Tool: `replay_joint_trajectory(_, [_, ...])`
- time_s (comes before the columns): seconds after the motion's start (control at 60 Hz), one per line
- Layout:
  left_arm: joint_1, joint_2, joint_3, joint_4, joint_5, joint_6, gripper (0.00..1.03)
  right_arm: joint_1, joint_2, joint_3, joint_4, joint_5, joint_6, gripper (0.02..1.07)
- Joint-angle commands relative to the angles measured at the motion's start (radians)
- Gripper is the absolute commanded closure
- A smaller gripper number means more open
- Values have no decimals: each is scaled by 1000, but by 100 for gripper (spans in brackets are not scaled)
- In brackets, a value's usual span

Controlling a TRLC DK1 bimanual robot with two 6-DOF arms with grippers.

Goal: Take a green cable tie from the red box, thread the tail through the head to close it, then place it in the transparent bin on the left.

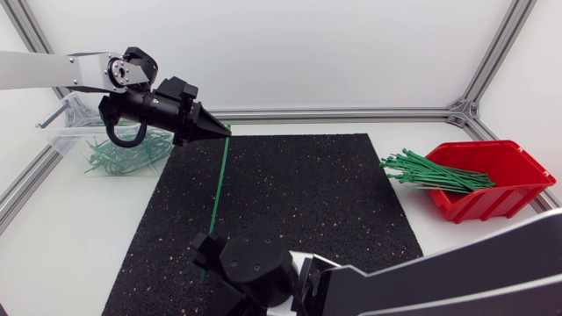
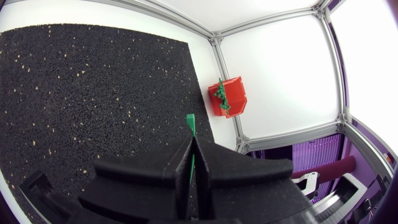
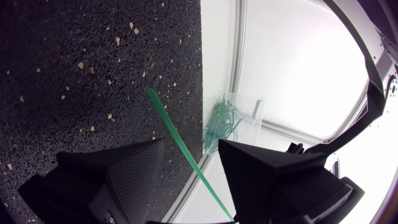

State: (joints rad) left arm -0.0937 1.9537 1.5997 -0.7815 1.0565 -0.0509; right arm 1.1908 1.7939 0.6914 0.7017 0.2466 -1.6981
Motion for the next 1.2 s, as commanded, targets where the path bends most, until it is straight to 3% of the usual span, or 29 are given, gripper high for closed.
replay_joint_trajectory(0.0, [0,24,23,-22,-1,20,100,9,39,-15,30,-9,-41,54])
replay_joint_trajectory(0.2, [8,24,22,-41,0,36,100,13,53,-13,55,-23,-48,63])
replay_joint_trajectory(0.333, [0,25,20,-58,0,48,100,12,65,-9,74,-27,-52,63])
replay_joint_trajectory(0.5, [-1,33,23,-68,0,51,100,12,67,-4,93,-35,-55,80])
replay_joint_trajectory(0.767, [-3,40,17,-82,0,49,100,15,71,-13,142,-36,-66,94])
replay_joint_trajectory(1.183, [3,37,16,-99,0,72,100,20,76,-10,171,-35,-31,102])
